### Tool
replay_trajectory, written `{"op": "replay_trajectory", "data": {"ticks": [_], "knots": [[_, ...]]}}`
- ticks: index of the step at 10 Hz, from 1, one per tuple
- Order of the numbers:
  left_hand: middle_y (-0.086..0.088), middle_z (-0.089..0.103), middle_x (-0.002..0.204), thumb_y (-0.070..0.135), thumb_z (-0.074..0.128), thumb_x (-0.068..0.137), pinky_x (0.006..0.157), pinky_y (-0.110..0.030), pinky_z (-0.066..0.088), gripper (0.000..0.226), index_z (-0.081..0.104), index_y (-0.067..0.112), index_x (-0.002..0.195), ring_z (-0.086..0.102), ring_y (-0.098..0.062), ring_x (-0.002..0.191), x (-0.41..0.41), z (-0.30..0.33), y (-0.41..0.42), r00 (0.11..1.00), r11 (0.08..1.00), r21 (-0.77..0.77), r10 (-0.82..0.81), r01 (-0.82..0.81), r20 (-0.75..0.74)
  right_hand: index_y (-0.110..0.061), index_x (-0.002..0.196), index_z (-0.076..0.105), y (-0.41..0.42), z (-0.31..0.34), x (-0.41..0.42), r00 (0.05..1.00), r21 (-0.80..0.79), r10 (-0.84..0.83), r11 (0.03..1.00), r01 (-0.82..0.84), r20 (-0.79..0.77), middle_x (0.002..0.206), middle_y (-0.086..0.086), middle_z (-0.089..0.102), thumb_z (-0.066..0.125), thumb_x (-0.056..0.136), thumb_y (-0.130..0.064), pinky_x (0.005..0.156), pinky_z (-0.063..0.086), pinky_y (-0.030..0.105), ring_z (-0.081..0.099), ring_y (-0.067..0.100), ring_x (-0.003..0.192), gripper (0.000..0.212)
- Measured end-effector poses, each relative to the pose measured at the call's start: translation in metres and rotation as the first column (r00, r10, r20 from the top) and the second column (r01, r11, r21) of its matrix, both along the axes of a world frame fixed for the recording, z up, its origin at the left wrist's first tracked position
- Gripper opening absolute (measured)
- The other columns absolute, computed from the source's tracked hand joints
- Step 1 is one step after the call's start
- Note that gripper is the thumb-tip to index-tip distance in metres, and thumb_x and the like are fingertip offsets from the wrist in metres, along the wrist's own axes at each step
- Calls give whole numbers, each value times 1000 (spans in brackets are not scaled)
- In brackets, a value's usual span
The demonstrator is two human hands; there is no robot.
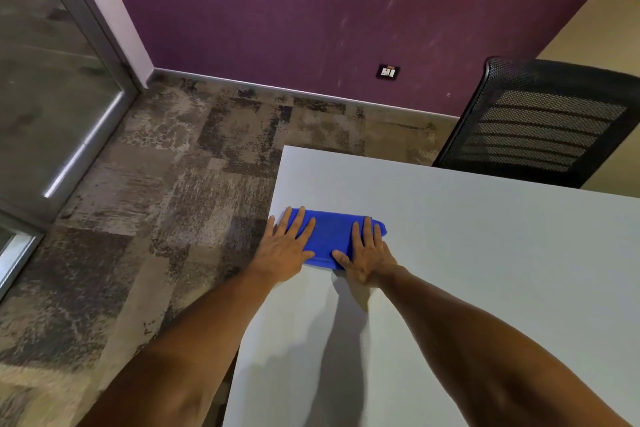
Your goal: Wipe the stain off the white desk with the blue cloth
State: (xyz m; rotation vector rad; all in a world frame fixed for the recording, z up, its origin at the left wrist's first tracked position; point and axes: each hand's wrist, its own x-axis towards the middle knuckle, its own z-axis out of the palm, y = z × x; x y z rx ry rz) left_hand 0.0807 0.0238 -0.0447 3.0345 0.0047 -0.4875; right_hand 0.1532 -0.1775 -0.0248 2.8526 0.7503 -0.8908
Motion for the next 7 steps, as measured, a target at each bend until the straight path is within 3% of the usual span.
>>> {"op": "replay_trajectory", "data": {"ticks": [2,4,5,7], "knots": [[-10,-20,162,60,29,97,119,-53,-2,80,-8,19,155,-19,-32,149,-14,26,2,999,998,-36,44,-45,-5,-12,158,-3,-2,36,-6,999,124,-54,991,54,-8,164,20,-8,27,97,-68,121,9,50,-9,39,151,88],[-11,-14,163,62,32,95,119,-54,2,83,-1,17,155,-12,-34,150,-30,70,9,993,992,-45,120,-119,15,-15,158,-4,-5,78,-25,999,118,-47,992,45,14,165,17,1,36,99,-62,121,17,51,-2,37,152,86],[-9,-1,165,58,34,97,120,-52,7,77,8,16,155,-4,-31,151,-48,100,1,996,999,32,17,-20,82,-15,159,2,-6,107,-41,980,167,-195,968,187,29,160,11,28,47,99,-47,113,35,48,25,33,147,81],[-10,3,164,61,29,97,121,-51,9,78,9,13,155,0,-31,151,-83,134,-32,992,998,32,51,-55,113,-13,148,34,-34,149,-78,980,232,-198,953,195,-10,143,11,51,47,101,-38,107,44,43,51,29,127,55]]}}
